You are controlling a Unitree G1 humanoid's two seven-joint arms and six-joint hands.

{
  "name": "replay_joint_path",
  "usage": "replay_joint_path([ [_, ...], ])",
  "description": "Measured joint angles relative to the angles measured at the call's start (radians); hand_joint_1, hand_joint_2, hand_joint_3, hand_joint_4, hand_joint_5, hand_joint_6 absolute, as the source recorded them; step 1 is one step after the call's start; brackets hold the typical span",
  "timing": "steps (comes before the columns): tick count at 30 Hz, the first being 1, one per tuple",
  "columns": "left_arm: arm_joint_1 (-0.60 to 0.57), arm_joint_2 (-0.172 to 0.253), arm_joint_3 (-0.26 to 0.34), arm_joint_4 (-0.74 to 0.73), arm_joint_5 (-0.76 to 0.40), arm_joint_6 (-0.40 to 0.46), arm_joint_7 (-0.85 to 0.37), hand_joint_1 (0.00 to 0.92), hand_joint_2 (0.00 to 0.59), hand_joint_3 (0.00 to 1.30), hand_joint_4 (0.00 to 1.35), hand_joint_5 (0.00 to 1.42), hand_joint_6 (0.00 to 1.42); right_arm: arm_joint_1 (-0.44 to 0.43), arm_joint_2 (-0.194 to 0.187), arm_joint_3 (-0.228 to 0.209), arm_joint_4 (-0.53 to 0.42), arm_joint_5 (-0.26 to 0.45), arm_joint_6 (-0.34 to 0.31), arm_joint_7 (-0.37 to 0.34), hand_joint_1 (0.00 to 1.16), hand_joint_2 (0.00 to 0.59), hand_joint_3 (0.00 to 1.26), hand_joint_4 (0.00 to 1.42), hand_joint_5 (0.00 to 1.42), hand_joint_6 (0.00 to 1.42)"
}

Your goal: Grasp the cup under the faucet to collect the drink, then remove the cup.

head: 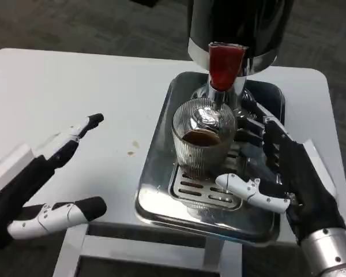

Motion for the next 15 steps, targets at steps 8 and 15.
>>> replay_joint_path([
  [8, 0.021, 0.000, 0.005, -0.010, -0.001, 0.000, 0.000, 0.000, 0.024, 0.00, 0.00, 0.00, 0.00, -0.045, 0.009, 0.021, 0.081, -0.018, -0.023, -0.020, 0.85, 0.142, 0.11, 0.21, 0.24, 0.31],
  [15, 0.028, 0.000, 0.014, -0.014, -0.005, 0.001, 0.000, 0.000, 0.028, 0.00, 0.00, 0.00, 0.00, -0.079, 0.012, 0.031, 0.138, -0.022, -0.044, -0.039, 0.85, 0.141, 0.11, 0.21, 0.24, 0.31],
])
